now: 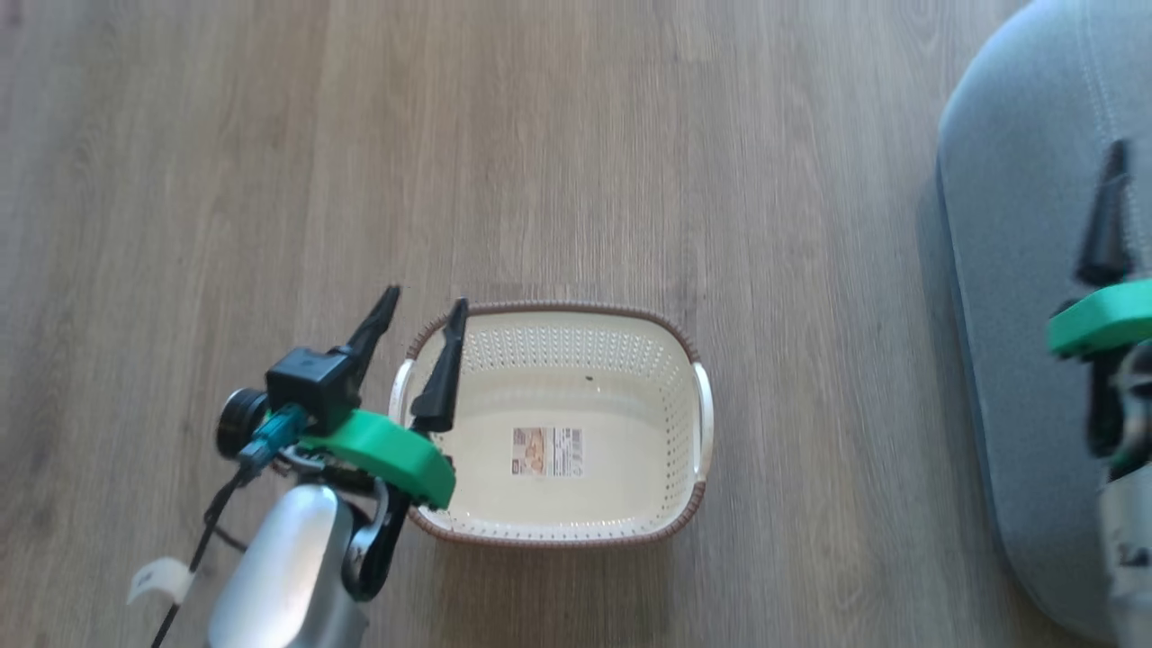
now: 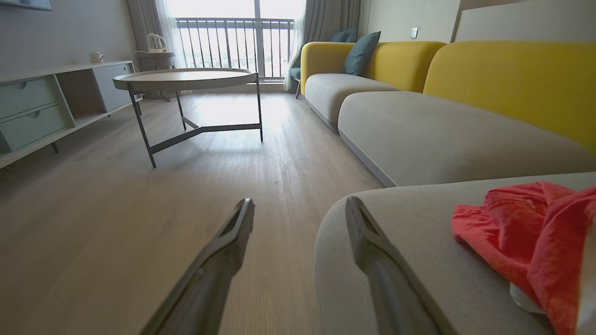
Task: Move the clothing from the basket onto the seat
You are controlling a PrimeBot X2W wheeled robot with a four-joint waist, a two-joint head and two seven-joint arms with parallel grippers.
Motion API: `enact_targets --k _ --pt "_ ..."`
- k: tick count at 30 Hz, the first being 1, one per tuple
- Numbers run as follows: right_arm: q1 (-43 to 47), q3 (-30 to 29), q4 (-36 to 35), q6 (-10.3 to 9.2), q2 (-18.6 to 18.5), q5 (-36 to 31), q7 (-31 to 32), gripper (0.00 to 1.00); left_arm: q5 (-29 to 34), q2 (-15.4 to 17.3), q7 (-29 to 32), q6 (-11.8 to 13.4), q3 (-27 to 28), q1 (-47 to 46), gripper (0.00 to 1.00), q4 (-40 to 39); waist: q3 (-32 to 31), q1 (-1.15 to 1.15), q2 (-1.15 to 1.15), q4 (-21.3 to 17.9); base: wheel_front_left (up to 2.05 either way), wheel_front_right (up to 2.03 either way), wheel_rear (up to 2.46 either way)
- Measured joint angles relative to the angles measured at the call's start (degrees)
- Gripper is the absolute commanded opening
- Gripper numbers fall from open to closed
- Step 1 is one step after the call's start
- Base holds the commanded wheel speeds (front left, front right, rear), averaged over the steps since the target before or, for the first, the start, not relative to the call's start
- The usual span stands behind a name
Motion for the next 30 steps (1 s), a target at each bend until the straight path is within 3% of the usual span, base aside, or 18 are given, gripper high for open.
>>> enact_targets --k 11,30 --pt "5.34 6.58 -0.8 0.0 2.79 2.04 0.0 1.0 2.38 -0.6 0.0 0.0 7.12 5.15 1.0 -2.05 -5.31 0.0 0.0 0.51 0.0 0.0 0.0" --pt "13.67 14.15 -1.59 0.0 4.23 3.53 0.0 1.0 3.39 -0.83 0.0 0.65 13.58 11.94 1.0 -3.9 -9.86 0.0 0.0 -2.95 0.0 0.0 0.0"
